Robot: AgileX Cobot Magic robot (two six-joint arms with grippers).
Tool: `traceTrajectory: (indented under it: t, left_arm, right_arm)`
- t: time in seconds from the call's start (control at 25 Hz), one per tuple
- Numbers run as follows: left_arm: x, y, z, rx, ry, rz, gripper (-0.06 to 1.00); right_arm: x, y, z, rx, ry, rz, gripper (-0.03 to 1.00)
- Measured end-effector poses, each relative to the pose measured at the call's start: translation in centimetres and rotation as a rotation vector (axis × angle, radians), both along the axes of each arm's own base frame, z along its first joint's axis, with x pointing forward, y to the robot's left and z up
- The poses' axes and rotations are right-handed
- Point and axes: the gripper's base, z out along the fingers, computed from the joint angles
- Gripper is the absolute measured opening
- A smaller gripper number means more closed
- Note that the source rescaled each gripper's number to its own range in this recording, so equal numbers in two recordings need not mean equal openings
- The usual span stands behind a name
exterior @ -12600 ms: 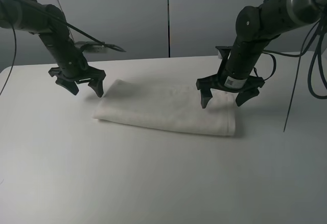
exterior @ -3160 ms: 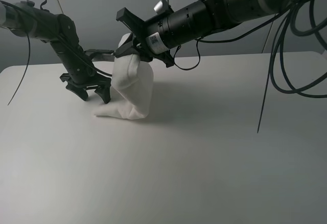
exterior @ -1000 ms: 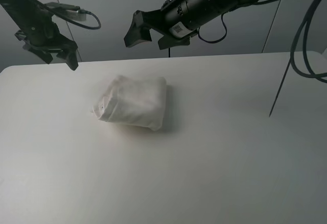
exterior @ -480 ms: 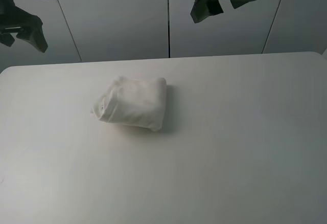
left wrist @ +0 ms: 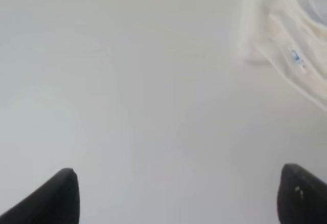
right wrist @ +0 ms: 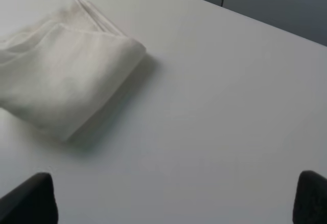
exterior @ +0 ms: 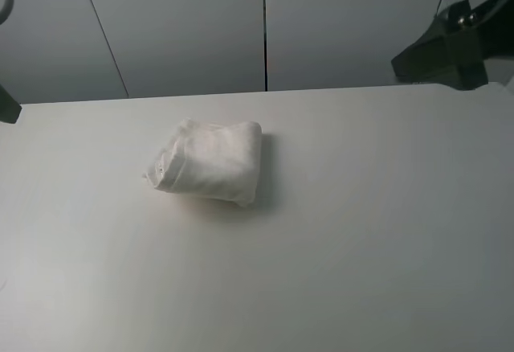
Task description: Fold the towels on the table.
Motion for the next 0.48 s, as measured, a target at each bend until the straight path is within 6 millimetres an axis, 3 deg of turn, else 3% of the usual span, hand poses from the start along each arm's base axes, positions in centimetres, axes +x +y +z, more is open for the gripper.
traceTrajectory:
  t: [0.28, 0.48]
  left_arm:
    - [-7.2, 2.5, 0.3, -0.086, -0.147, 0.043, 0.99]
    - [-11.1, 3.8, -0.5, -0.134, -0.211, 0.049, 0.99]
  right_arm:
    - [-7.2, -3.3, -1.0, 0.013, -0.035, 0.010, 1.00]
    - [-10.7, -4.9, -2.4, 0.021, -0.055, 0.017, 1.00]
